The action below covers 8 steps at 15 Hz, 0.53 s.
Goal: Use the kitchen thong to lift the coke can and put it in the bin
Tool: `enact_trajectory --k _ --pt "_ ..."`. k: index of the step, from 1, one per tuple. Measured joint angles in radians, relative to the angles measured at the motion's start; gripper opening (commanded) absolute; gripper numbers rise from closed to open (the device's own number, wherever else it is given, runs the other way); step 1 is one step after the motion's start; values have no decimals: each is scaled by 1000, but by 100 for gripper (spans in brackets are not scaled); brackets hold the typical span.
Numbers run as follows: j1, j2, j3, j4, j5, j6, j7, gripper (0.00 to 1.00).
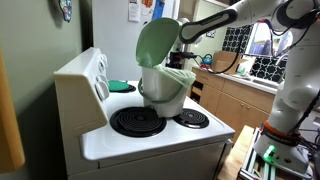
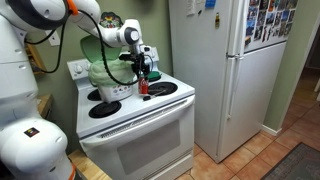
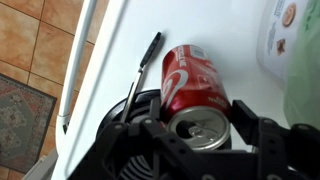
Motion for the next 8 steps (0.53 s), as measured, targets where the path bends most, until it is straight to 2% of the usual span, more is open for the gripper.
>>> enact_trajectory --k 8 --pt "-5 -17 -3 -95 -29 123 3 46"
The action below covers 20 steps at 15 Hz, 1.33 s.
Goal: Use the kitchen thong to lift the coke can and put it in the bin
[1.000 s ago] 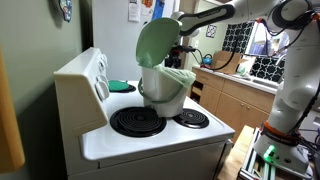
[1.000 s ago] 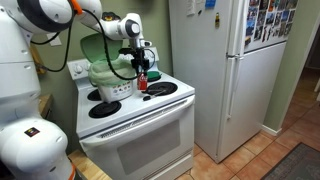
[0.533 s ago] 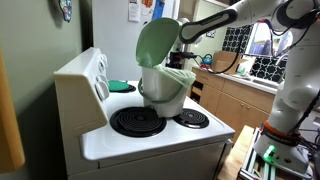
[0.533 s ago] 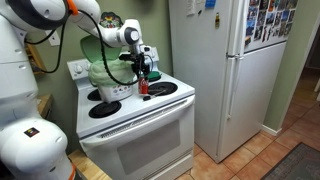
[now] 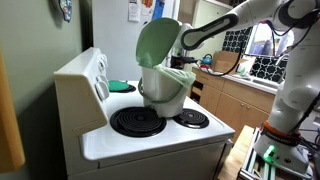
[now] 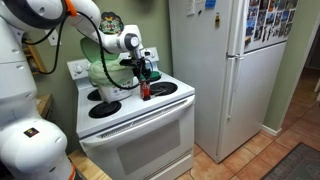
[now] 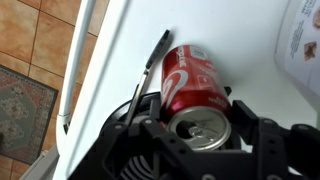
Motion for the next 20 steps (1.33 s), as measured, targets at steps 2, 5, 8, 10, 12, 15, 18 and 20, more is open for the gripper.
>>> enact_trajectory --k 2,5,8,10,12,15,18,20 --pt "0 -5 -1 -11 -19 20 6 46" --pt "0 -12 -3 -25 -54 37 23 89" --pt "0 -16 -3 -33 -68 38 35 100" --pt "0 -19 -3 -41 -68 38 39 100" --pt "-1 -26 -3 -42 -68 38 55 100" --pt "-11 -44 -11 -42 -67 42 115 100" --pt "-28 -60 -20 -42 -48 42 136 100" --pt "-30 -62 -21 -42 -45 42 138 100"
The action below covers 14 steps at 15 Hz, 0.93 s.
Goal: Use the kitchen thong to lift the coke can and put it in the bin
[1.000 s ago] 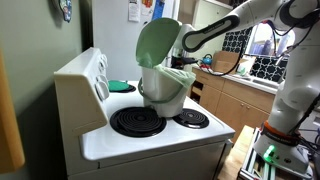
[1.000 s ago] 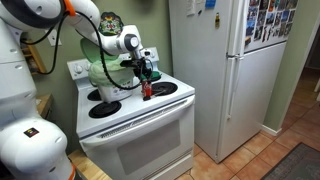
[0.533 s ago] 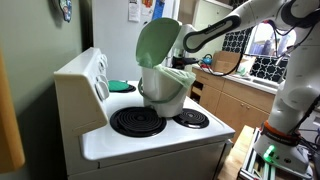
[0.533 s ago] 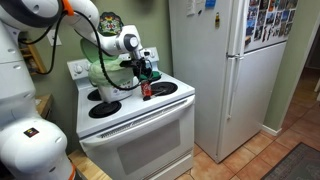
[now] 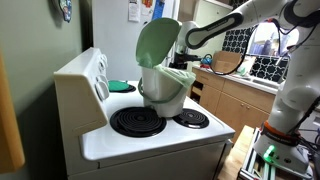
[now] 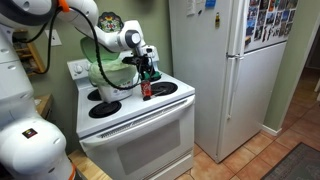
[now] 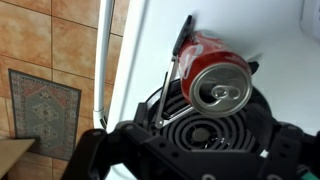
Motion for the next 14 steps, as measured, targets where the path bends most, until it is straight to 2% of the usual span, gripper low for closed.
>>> enact_trajectory --k 4,9,14 --pt "-5 6 -3 7 6 0 16 100" --pt "-44 69 -36 74 140 -7 87 100" --pt "-67 185 -67 181 249 -132 165 100"
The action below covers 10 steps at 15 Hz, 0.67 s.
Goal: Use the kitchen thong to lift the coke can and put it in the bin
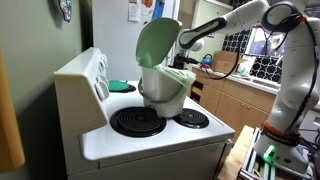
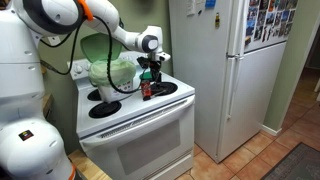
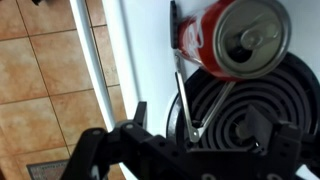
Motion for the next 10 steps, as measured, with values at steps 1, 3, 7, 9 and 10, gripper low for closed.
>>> enact_trajectory --k 1,3,7,9,10 --pt "-4 26 -4 19 30 -21 12 100" --pt "-12 78 -8 54 99 -37 26 100" --pt "-21 161 -7 113 223 -60 23 100" --pt "-22 191 -6 129 265 -73 11 100" --pt "-22 203 -6 134 275 -81 3 100"
